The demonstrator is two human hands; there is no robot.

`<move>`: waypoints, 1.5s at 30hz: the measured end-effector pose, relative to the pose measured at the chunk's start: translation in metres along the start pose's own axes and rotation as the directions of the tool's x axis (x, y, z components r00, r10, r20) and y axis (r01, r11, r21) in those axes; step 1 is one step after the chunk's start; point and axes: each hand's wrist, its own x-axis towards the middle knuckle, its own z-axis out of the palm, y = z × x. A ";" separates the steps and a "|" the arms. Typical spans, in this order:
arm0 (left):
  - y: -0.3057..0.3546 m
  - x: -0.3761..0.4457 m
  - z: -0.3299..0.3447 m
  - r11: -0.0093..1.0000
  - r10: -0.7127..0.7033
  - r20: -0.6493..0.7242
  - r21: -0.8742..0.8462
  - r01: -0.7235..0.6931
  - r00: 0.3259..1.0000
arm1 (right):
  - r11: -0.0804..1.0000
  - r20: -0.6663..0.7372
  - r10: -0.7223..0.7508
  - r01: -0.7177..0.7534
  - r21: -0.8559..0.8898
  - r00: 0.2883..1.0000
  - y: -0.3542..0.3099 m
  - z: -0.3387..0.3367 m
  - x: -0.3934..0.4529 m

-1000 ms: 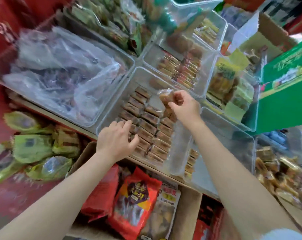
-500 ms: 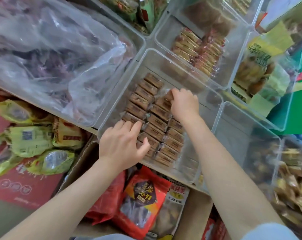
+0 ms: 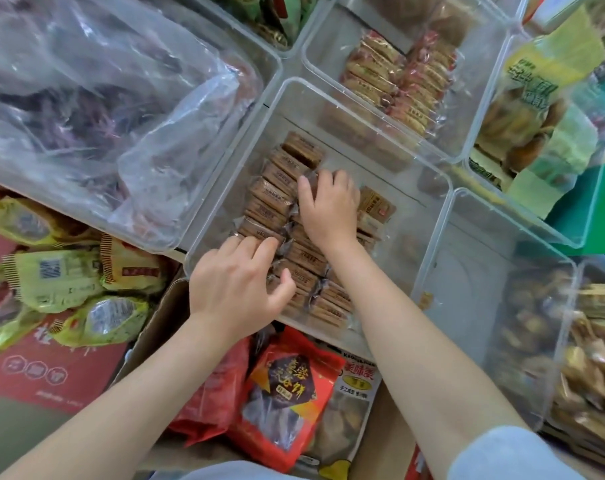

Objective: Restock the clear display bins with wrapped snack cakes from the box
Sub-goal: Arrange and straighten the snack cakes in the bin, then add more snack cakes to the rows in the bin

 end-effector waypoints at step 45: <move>0.457 -0.249 -0.019 0.641 0.541 0.424 -0.767 -0.030 0.726 | 0.947 -0.199 0.320 -0.310 0.079 0.927 0.399 -0.283 -0.524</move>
